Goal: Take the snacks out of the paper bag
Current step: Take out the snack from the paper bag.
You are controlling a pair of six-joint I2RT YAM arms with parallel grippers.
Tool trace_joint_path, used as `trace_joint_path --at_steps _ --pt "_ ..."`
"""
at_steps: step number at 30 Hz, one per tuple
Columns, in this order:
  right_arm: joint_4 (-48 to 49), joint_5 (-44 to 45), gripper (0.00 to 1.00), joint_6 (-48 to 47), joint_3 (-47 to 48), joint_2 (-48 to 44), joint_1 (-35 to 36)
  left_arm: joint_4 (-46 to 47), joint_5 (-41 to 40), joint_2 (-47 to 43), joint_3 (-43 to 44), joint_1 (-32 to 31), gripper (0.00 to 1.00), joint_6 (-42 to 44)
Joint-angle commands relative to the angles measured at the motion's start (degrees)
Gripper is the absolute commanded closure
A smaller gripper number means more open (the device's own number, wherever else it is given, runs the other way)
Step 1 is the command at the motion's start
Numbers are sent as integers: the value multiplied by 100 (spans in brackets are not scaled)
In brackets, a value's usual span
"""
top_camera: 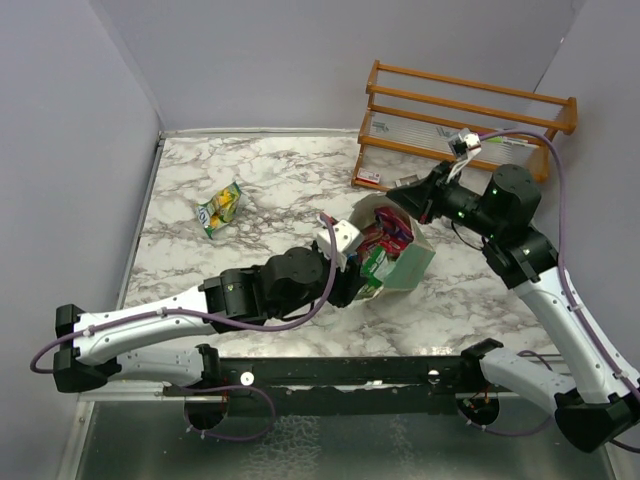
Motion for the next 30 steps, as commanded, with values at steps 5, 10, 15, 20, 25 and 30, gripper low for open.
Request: trace_joint_path --at_steps 5,10,15,20,25,30 --pt "357 -255 98 -5 -371 -397 9 -89 -941 659 199 234 72 151" --pt "268 -196 98 10 -294 -468 9 166 -148 1177 285 495 61 302" --pt "368 -312 98 74 -362 -529 9 532 267 1631 259 501 45 329" --pt "365 -88 98 128 -418 -511 9 757 541 2009 232 556 27 274" --pt "640 71 98 146 -602 -338 9 615 773 2493 301 662 26 240" --pt "919 -55 98 352 -908 -309 9 632 1047 2793 431 659 31 130"
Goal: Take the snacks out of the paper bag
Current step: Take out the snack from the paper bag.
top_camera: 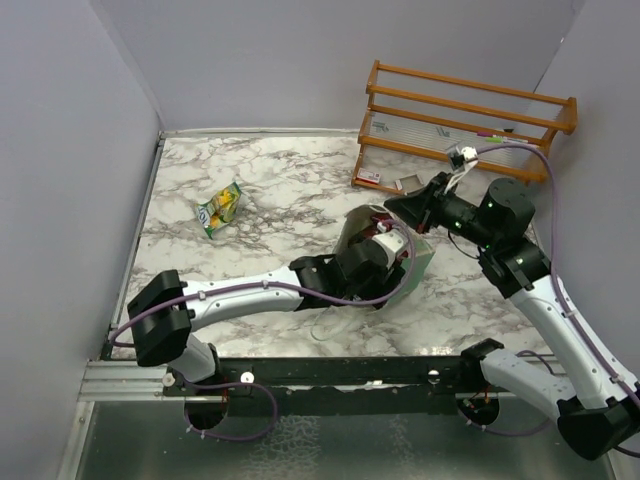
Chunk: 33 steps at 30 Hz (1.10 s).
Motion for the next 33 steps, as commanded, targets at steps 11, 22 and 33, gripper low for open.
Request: trace_joint_path --at_steps 11,22,33 --pt "93 278 98 -127 -198 -306 9 -263 -203 751 1175 -28 88 52" --pt "-213 1046 98 -397 -54 -466 9 -1116 -639 429 2205 -28 100 614" --pt "-149 2046 98 -116 -134 -610 9 -1395 -1026 -196 2979 -25 100 1216"
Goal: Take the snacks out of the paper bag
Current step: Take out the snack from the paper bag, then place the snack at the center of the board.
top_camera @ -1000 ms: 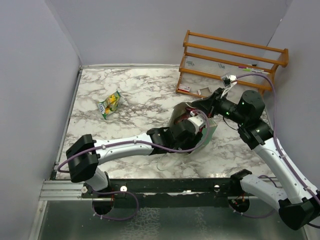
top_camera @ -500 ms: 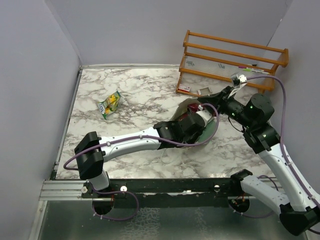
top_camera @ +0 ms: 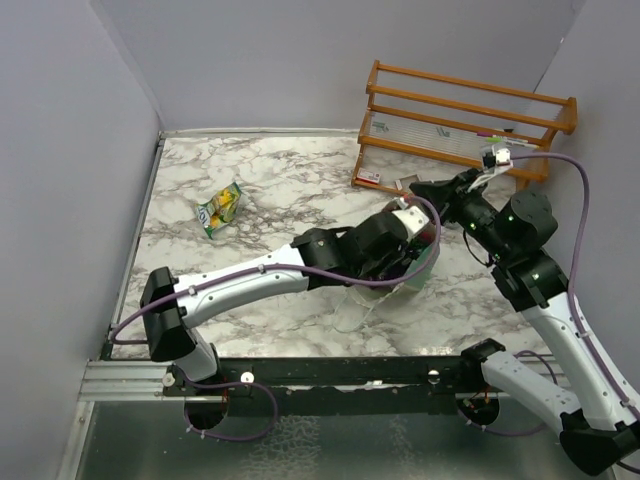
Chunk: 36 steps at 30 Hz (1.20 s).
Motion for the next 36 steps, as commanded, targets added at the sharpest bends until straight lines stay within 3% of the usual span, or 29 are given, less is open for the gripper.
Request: trace_joint_path --at_steps 1,8,17,22,26,31,34,36 --pt "-254 660 98 124 -59 -145 33 693 -453 -808 695 -16 100 358" --pt "-129 1246 98 351 -188 -388 34 680 -555 -1441 912 -13 100 705" --pt "-8 1162 98 359 -142 -277 33 624 -985 -2689 634 -17 100 955" --pt "71 1049 98 423 -149 -223 33 539 -1256 -2870 1004 -14 100 1167" --pt "124 992 98 480 -178 -263 33 670 -2582 -2880 1207 -14 100 1513" --pt "83 1079 98 522 -54 -189 33 2711 -4514 -3048 145 27 100 2714" --pt "327 1025 98 594 -247 -207 33 2833 -4546 -2661 104 707 100 2952" --pt "379 941 98 633 -335 -201 33 1926 -3788 -2258 339 1642 100 2064"
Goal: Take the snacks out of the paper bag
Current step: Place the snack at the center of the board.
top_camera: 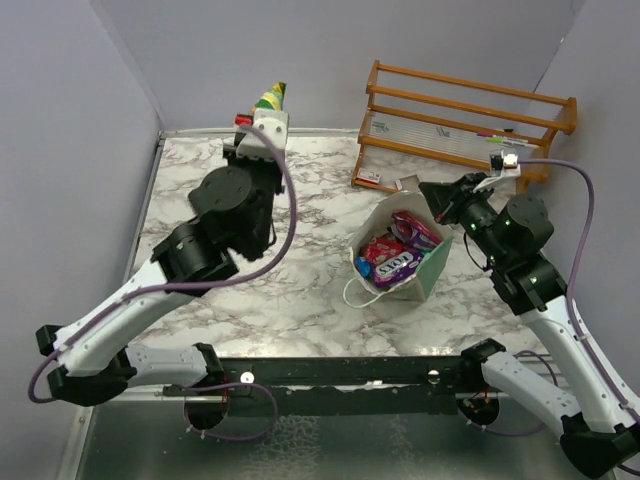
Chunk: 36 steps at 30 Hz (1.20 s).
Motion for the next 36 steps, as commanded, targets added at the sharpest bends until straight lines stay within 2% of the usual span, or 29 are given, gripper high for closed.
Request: trace_joint_path --at_steps 1,5,9,12,19,23,26,36 --pt "494 -151 98 165 -133 -31 31 -467 550 791 258 1663 100 -681" --pt "344 -331 98 11 -17 -13 31 -248 906 1165 -74 2010 100 -981" --pt "162 -332 98 -250 153 -39 31 -372 1187 1336 -96 2602 100 -1769" --pt "87 -336 98 -385 197 -101 31 -173 1416 1349 -404 2964 100 -1825" --pt "174 -638 98 -557 193 37 31 -753 1504 1157 -1112 3242 100 -2336" --pt "88 -949 98 -656 348 170 31 -731 1965 699 -1973 3562 100 -2647" --pt "67 -964 98 -703 262 92 31 -609 2288 537 -2292 3749 100 -2637" --pt "-263 -796 98 -923 265 -174 31 -898 3190 778 -2286 3884 100 -2555"
